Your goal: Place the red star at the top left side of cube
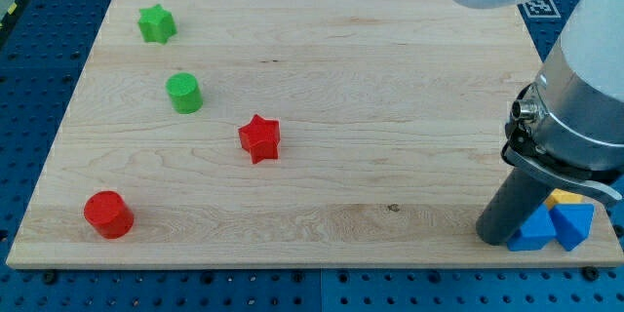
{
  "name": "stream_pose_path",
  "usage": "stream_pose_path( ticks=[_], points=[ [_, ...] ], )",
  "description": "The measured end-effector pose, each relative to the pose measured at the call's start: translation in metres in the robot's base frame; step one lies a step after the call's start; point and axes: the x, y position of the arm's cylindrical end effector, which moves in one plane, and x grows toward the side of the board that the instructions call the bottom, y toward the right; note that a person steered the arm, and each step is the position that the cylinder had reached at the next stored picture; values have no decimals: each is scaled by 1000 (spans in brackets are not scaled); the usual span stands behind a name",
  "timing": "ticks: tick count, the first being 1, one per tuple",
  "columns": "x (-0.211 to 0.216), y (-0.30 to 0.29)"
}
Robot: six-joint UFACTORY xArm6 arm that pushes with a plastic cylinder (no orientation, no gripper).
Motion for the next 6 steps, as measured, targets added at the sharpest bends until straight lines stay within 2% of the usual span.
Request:
stream_pose_path(
  ticks=[1, 4, 5, 6],
  points=[
    [0, -1],
    [0, -161],
    [-27, -223],
    [-57, -250]
  ],
)
